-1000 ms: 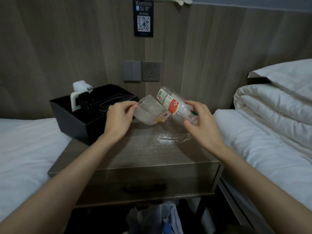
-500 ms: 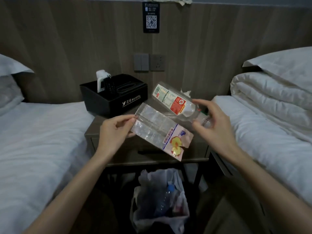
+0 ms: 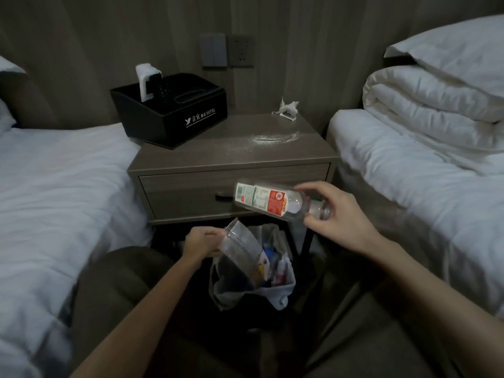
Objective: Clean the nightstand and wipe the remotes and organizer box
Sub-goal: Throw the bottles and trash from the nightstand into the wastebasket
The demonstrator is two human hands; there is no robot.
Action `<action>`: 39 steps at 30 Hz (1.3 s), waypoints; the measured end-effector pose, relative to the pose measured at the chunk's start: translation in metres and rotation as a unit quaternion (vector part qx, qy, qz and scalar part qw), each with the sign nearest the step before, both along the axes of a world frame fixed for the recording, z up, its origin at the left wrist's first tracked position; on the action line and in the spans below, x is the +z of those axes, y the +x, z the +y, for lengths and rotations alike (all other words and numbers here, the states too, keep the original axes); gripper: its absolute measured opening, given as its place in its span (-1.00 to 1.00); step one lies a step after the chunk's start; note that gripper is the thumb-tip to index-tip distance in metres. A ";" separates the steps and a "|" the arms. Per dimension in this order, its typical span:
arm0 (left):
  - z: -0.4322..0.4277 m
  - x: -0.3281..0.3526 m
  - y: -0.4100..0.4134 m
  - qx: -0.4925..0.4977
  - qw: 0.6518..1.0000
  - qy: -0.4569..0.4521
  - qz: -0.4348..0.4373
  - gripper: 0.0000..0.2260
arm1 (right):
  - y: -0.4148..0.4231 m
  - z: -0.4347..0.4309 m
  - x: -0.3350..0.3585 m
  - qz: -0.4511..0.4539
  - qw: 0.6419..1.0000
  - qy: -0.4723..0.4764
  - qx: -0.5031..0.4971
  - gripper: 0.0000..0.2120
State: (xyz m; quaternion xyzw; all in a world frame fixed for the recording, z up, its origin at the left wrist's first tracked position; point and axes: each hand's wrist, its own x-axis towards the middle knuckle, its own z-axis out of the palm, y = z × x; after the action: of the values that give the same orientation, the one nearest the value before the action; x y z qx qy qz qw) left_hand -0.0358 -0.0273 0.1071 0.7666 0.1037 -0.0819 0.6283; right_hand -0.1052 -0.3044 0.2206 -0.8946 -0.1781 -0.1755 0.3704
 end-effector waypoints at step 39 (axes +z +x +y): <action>0.005 -0.124 0.023 0.096 0.988 0.111 0.053 -0.66 | 0.142 0.121 -0.233 0.353 0.909 -0.216 0.055 -0.33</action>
State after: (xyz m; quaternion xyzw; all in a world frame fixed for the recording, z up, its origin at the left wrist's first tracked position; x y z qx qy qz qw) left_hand -0.0132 -0.0226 -0.0167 0.8128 0.2187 -0.0501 0.5376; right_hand 0.0371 -0.1838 -0.0123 -0.9451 -0.1180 0.2152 0.2159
